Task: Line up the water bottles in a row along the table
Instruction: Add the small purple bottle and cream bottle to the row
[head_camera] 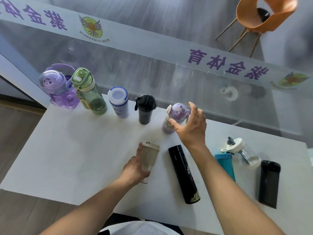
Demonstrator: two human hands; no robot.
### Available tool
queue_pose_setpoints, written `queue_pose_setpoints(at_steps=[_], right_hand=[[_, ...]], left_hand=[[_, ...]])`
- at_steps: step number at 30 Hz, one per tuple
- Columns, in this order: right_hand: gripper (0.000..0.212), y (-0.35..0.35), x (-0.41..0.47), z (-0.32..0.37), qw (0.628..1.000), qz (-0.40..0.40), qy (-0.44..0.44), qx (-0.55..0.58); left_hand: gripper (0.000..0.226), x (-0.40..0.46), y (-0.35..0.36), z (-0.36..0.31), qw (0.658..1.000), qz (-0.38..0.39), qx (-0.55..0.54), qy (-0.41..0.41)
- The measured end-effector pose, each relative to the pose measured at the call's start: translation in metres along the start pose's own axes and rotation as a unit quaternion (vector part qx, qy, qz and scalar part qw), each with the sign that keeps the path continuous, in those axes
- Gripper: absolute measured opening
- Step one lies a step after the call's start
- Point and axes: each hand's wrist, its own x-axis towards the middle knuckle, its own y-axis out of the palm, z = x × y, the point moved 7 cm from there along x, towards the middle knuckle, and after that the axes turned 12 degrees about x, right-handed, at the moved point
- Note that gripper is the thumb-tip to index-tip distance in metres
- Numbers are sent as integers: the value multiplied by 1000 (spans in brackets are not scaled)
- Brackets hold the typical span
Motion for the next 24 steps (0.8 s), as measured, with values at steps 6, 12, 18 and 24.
queue_pose_setpoints(at_steps=[6, 12, 18, 24], right_hand=[[71, 2, -76, -23, 998, 1, 57, 15], [80, 43, -113, -37, 963, 198, 164, 75], [77, 42, -111, -35, 939, 215, 209, 168], [78, 18, -87, -35, 938, 193, 202, 206]], left_hand=[[117, 2, -1, 9, 999, -1, -42, 4], [108, -9, -4, 3, 992, -41, -85, 88], [93, -17, -17, -23, 983, -93, -61, 144], [87, -19, -29, -55, 974, -140, -43, 171]])
